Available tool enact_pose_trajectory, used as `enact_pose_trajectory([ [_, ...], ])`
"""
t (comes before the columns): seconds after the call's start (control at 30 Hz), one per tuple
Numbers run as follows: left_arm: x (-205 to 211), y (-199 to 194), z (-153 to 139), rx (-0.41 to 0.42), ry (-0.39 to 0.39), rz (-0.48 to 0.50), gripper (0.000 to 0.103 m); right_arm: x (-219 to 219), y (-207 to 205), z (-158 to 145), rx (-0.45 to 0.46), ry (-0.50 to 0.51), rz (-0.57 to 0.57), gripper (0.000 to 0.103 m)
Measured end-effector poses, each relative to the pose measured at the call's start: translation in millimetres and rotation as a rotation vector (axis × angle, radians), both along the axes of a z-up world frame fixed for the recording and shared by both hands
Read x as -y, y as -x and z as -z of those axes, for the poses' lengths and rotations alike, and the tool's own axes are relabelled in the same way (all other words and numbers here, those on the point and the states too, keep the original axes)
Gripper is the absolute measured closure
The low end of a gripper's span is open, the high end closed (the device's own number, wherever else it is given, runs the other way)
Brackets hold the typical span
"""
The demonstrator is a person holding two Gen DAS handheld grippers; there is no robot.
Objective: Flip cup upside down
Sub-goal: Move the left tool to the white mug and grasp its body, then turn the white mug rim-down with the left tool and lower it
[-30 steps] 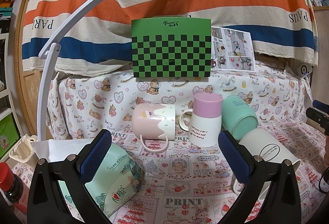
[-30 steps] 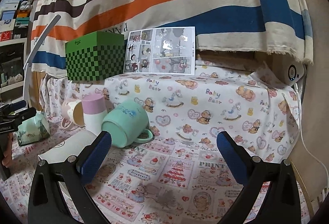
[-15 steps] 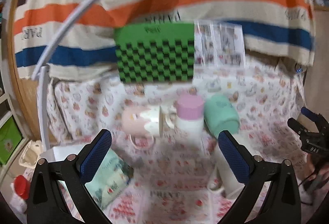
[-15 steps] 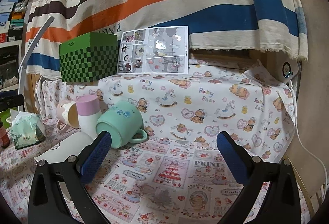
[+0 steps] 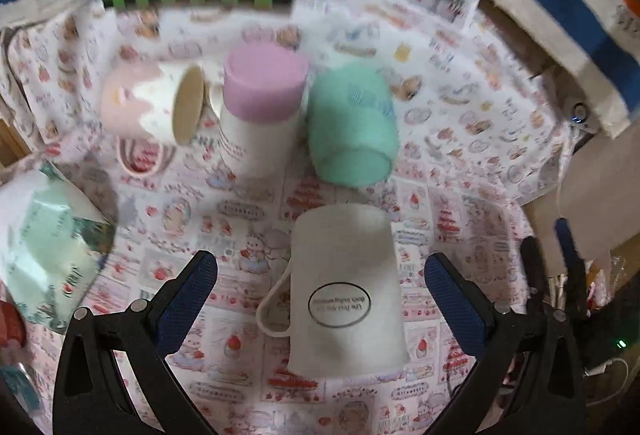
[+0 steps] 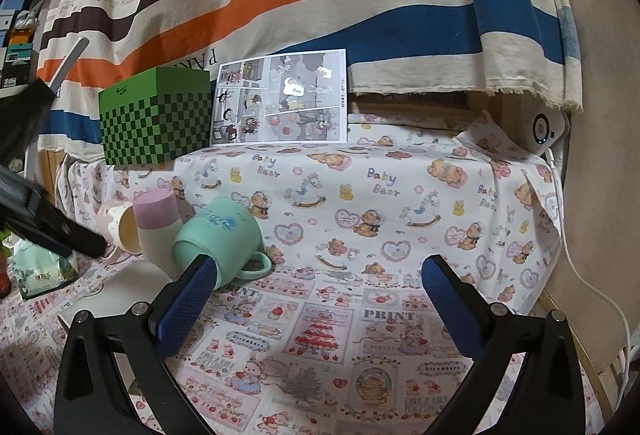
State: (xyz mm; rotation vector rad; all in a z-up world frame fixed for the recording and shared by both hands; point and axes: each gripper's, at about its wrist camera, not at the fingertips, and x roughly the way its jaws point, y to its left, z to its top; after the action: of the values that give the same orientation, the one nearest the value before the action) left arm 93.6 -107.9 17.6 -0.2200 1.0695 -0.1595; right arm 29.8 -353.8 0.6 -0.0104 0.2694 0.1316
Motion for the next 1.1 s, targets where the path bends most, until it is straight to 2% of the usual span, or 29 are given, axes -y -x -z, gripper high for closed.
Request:
enact_pose_trajectory([
  [0.07,4,-6,8,-0.035,-0.015,0.007,0.008,0,-1,0,-0.003,-0.003,0.001,0.0],
  [0.2,10,-14,25,-0.098,-0.02,0.024,0.008,2,-3,1,-0.013,-0.009,0.008,0.0],
  [0.27,11,-18,30,-0.123,0.013,0.039,0.007,2,-3,1,-0.014,-0.011,0.017,0.0],
  [0.33,11,-23,40,-0.199,0.085,0.04,0.008,2,-3,1,-0.015,-0.013,0.023,0.0],
  [0.4,13,-27,43,-0.226,0.119,0.045,0.008,2,-3,1,-0.015,-0.011,0.025,0.0],
  [0.57,25,-35,52,-0.263,0.091,0.05,0.009,2,-5,1,-0.021,-0.008,0.032,0.0],
  [0.73,29,-40,51,-0.236,0.076,0.05,0.021,2,-5,1,-0.025,-0.006,0.038,0.0],
  [0.77,30,-36,45,-0.215,0.059,0.046,0.026,3,-5,1,-0.027,-0.007,0.04,0.0],
  [0.9,34,-10,12,-0.072,-0.028,0.092,0.026,7,-8,2,-0.047,-0.025,0.052,0.0],
  [1.1,33,22,-19,0.075,-0.095,0.102,0.027,12,-11,4,-0.064,-0.047,0.072,0.0],
])
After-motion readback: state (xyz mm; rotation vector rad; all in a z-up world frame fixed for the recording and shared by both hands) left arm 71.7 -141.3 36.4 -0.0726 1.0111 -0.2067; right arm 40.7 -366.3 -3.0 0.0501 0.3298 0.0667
